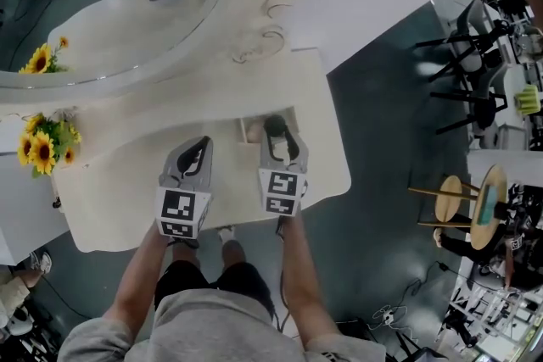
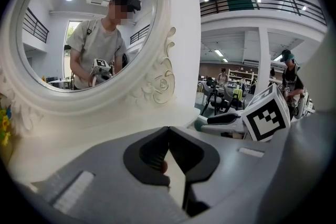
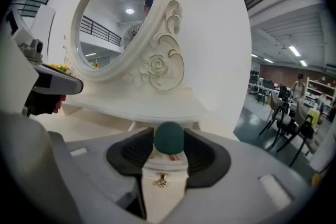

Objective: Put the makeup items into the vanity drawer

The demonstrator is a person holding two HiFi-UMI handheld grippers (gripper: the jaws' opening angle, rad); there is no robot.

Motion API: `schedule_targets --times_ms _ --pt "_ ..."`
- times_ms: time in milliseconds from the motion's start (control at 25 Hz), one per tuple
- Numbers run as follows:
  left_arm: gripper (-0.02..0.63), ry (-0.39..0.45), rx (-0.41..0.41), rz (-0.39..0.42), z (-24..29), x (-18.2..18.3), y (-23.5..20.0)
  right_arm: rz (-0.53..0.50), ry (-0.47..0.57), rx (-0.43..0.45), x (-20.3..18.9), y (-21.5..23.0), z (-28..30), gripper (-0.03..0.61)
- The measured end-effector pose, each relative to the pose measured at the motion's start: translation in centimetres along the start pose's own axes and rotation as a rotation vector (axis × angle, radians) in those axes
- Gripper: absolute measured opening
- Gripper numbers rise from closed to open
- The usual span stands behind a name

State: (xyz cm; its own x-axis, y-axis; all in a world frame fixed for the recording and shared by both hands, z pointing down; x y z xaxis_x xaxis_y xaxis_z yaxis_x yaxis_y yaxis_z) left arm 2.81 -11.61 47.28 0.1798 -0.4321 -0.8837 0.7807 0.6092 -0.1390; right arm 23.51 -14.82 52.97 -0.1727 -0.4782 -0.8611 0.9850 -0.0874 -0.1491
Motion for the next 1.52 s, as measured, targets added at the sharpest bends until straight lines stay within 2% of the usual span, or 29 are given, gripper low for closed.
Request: schedule_targets --times_ms 120,480,760,960,1200,1400,1520 --pt "0.011 0.002 0.003 0.002 0.0 -0.4 0.0 0.008 -0.003 0.0 -0.5 0.0 0.1 0.207" --pt "0.011 0.021 0.012 0.018 -1.0 0.2 0.5 0.009 0.005 0.015 0.1 0.0 -1.0 0.207" --pt "0.011 0.067 0.038 0.034 -3.1 1.7 1.5 0.001 0.063 0.042 2.2 0.3 -3.8 0.207" --pt "0.011 0.119 0.086 0.045 -6.0 3.2 2.1 -0.007 0.139 0.081 4.8 -0.3 -6.9 0.206" --pt "0.011 0.167 0.17 0.045 -10.6 4.0 2.7 -0.012 0.239 0.139 7.4 -2.3 -11.1 0.168" --pt "0.011 0.194 0.231 0.036 -14.7 2.9 3.5 -0.049 0.315 0.193 8.8 -4.6 -14.7 0.108" --pt "0.011 0.219 0.27 0.04 -17.0 2.7 3.7 -0.074 0.349 0.235 9.3 -6.4 -16.3 0.097"
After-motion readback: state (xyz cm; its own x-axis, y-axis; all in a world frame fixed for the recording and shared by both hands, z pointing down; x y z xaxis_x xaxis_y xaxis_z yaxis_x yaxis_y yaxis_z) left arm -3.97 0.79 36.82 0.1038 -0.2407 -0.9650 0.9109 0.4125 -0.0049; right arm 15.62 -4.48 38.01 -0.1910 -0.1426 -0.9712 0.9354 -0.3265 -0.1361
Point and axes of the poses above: the fingertips, and each gripper's own axes: z forward along the fingers, y to its right, x out of its top, the point moved 9 cm from there along -z, backward along the fingers, and after that the axes turned 14 degrees about -x, right-handed, at the moved point
